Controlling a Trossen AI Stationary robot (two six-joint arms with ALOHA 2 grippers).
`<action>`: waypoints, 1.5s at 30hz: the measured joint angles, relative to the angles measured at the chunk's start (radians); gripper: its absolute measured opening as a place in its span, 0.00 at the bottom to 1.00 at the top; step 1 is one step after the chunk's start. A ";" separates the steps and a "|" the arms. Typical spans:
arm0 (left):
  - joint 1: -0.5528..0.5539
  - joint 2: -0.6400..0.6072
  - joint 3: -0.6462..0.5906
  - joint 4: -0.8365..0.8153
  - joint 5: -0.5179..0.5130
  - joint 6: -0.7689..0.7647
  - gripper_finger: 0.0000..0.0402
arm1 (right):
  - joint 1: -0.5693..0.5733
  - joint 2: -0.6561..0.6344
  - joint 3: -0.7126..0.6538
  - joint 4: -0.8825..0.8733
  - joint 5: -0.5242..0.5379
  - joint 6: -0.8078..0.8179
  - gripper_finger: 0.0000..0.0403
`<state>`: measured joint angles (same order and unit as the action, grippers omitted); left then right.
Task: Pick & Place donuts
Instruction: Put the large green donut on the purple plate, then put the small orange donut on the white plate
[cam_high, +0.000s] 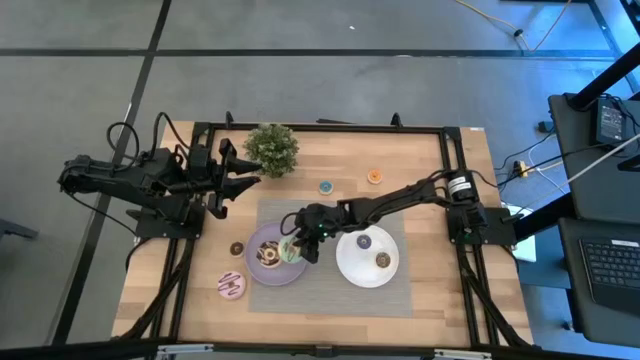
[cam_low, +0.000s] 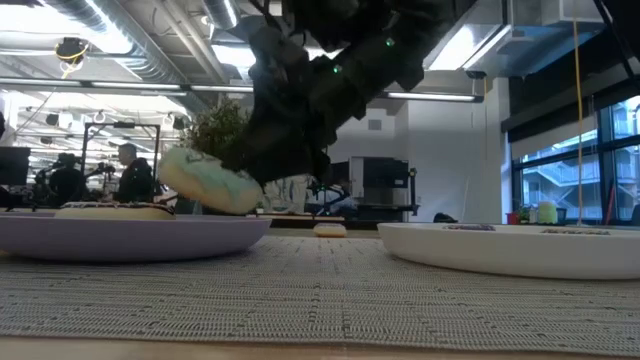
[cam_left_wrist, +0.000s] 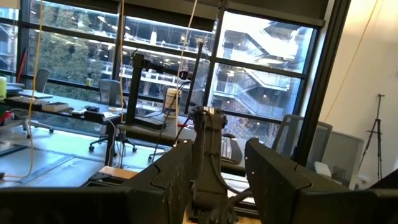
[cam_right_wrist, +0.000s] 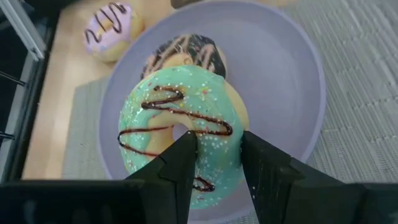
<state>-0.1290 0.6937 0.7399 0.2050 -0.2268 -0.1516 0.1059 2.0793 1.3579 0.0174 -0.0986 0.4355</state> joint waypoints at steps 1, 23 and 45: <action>0.000 0.000 0.000 0.000 0.000 0.000 0.36 | 0.000 0.005 0.000 0.001 0.000 0.000 0.32; 0.000 0.000 0.000 0.000 0.000 0.000 0.36 | 0.000 0.015 0.000 0.001 0.000 -0.002 0.32; 0.000 0.000 0.000 0.000 0.000 -0.002 0.36 | -0.005 0.003 -0.002 0.002 0.000 0.000 0.60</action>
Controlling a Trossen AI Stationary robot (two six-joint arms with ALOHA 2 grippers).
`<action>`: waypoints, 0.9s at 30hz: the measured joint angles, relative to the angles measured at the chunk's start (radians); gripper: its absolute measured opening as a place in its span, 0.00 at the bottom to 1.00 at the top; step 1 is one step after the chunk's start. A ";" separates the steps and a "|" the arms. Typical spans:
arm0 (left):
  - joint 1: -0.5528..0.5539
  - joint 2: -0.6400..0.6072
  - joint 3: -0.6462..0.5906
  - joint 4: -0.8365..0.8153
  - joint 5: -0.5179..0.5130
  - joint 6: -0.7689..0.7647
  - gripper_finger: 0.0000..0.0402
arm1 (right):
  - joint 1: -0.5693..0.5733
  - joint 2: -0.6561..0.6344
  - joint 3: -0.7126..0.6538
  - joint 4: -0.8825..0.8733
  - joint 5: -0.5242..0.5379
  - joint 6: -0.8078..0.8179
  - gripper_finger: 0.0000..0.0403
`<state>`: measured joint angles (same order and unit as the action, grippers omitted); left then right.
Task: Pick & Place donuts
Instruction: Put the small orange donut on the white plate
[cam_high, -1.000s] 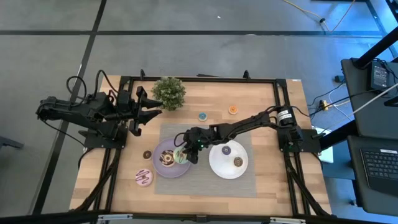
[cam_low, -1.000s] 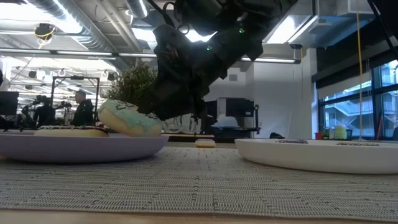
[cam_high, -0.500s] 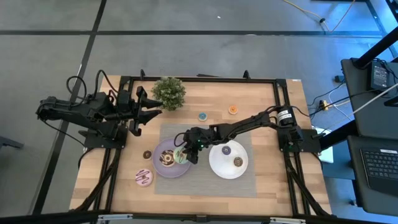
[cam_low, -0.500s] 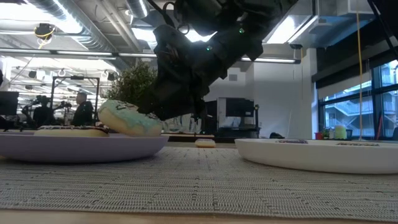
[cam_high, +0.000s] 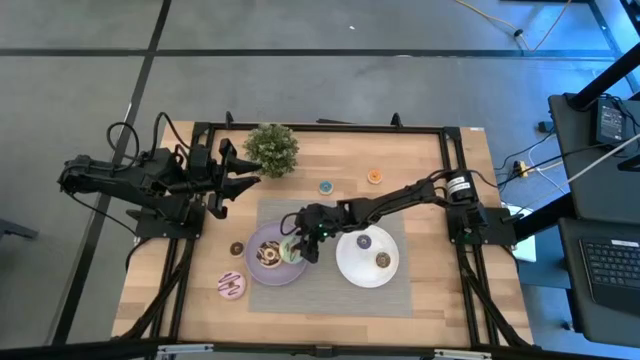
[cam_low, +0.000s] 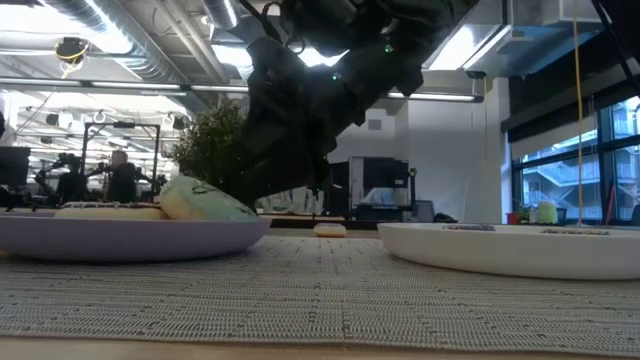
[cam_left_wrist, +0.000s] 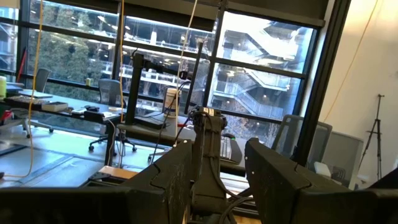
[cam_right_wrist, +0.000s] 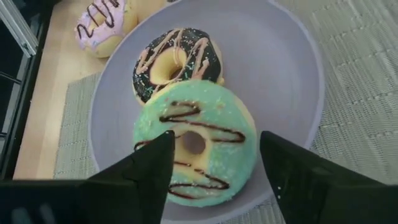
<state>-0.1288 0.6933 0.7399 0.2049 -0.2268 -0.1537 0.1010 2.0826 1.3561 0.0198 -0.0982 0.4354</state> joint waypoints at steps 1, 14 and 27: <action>0.000 0.000 0.000 0.000 0.000 0.000 0.36 | -0.005 -0.015 0.000 -0.001 -0.001 -0.001 0.60; 0.000 0.000 0.000 -0.002 0.000 -0.001 0.36 | -0.189 -0.381 0.002 -0.657 0.107 -0.075 0.61; 0.000 0.000 0.000 -0.023 0.000 -0.028 0.36 | -0.396 -0.419 -0.156 -0.873 0.197 -0.022 0.61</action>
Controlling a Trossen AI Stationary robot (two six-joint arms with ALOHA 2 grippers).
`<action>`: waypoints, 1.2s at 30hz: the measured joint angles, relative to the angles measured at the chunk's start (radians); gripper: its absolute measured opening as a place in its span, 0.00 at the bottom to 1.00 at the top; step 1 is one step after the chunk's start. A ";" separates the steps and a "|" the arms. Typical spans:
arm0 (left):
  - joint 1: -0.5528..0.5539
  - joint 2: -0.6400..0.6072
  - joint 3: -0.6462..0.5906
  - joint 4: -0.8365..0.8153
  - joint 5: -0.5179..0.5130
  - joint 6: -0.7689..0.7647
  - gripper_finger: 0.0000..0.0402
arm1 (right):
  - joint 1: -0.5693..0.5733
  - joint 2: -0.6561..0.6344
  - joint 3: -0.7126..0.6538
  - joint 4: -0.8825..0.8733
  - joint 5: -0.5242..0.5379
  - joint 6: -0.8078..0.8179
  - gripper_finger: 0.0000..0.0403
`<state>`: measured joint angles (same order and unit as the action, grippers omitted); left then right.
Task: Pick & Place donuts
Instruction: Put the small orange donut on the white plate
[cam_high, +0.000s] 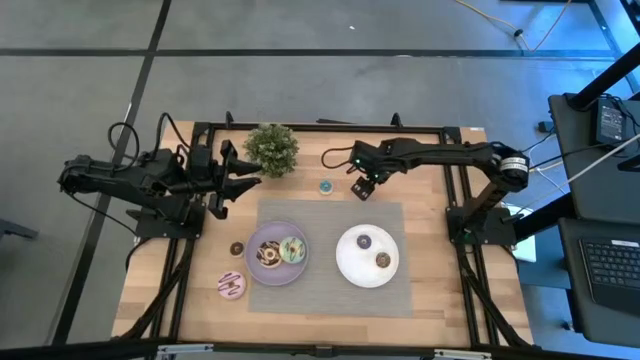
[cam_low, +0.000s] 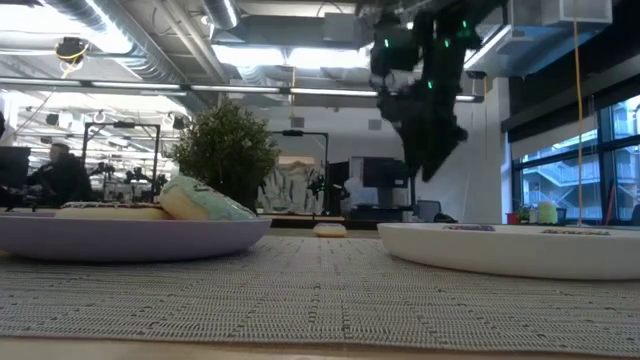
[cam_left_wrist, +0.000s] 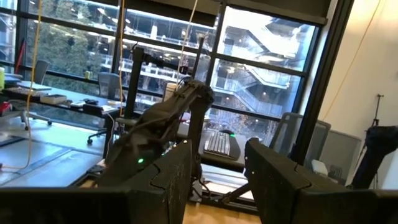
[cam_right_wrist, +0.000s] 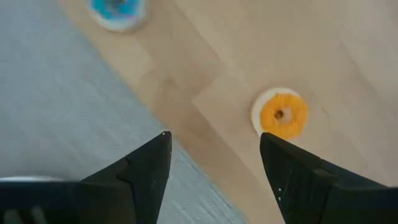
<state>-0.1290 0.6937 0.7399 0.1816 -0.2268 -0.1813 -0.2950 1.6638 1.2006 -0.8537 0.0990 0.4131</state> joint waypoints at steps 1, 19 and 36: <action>0.000 0.000 0.000 -0.004 0.000 -0.004 0.36 | -0.013 0.000 -0.024 0.016 0.000 0.000 0.61; 0.000 0.001 0.000 -0.014 0.000 -0.015 0.36 | -0.064 0.069 -0.179 0.262 0.026 -0.037 0.57; 0.000 0.001 0.000 -0.026 0.000 -0.015 0.36 | -0.062 0.104 -0.159 0.234 0.070 -0.082 0.42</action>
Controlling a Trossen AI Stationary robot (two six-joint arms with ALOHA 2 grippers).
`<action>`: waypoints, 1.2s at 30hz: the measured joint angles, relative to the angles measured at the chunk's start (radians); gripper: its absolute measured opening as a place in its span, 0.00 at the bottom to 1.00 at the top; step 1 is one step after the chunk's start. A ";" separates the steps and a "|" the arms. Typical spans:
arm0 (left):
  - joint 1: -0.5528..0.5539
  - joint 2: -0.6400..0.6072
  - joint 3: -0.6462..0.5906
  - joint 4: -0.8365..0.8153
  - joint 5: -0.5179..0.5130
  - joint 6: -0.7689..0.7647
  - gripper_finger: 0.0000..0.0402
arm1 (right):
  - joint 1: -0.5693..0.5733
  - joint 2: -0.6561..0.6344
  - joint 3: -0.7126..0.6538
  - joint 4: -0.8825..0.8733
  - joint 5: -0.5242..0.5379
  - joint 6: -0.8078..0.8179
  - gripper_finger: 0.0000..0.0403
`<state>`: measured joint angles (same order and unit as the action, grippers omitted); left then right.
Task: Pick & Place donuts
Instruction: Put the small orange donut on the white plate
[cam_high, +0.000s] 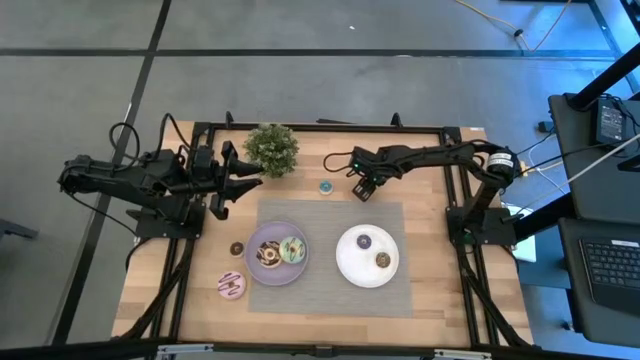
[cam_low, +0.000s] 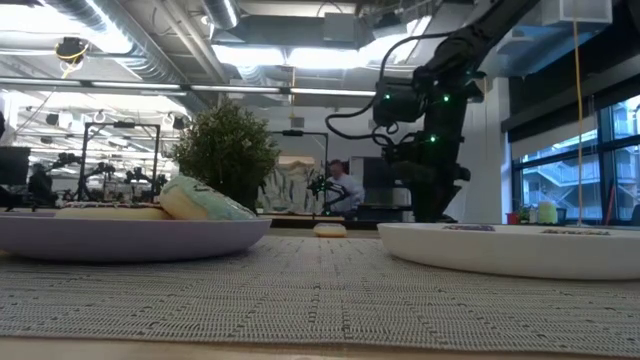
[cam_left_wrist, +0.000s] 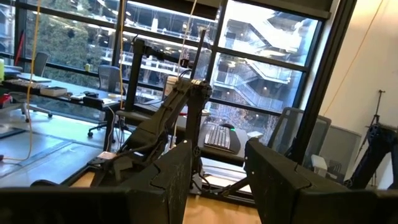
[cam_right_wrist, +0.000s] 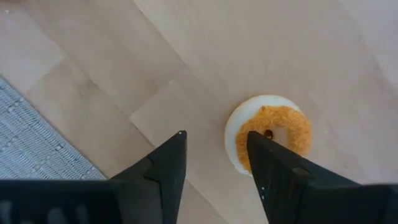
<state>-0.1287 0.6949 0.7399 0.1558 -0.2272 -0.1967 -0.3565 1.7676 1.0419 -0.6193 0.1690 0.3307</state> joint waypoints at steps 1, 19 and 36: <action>0.000 0.000 0.000 -0.001 0.000 0.000 0.36 | 0.000 0.000 0.006 -0.002 0.010 -0.005 0.42; 0.000 0.000 0.000 -0.004 0.000 0.000 0.36 | -0.019 0.001 0.012 -0.019 0.095 -0.065 0.42; 0.000 0.000 0.000 -0.003 -0.015 0.000 0.36 | -0.031 0.016 -0.034 -0.004 0.054 -0.021 0.29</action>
<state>-0.1287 0.6949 0.7399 0.1524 -0.2424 -0.1967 -0.3878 1.7836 1.0075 -0.6234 0.2226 0.3099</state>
